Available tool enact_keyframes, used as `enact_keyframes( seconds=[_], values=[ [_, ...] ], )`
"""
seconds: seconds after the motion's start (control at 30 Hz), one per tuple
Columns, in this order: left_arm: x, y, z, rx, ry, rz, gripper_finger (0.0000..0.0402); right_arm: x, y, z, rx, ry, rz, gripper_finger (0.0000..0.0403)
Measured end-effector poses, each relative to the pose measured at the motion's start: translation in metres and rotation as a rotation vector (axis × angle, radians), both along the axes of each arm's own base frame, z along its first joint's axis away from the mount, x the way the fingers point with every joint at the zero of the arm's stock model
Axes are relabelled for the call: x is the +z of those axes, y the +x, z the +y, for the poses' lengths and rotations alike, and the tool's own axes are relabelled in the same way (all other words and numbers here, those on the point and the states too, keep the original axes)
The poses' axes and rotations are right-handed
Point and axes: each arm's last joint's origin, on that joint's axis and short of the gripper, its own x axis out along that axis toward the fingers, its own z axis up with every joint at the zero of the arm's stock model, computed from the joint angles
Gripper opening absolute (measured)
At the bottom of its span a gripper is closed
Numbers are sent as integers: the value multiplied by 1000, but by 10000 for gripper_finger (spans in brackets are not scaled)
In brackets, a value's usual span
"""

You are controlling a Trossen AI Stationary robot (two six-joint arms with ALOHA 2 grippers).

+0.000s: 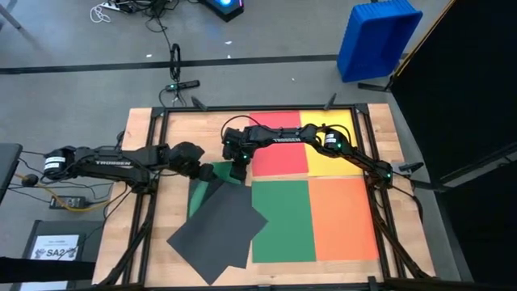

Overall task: Organize paper
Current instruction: Stack the green colored paper on top of the green colored papers

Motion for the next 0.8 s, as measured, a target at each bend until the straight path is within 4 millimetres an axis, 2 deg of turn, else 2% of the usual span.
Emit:
enact_keyframes(
  seconds=[0.27,0.6,0.7,0.8],
  values=[
    [9,2,-2,-39,-20,-93,213,0,0,-1,-1,2,0,0],
    [2,-4,-4,-19,-21,5,210,0,0,-1,-1,2,-1,0],
    [-2,-8,-3,8,-1,61,192,0,0,-1,-1,2,-2,0],
    [-2,-8,-3,23,13,73,155,0,0,-1,-1,2,-1,0]
  ],
)
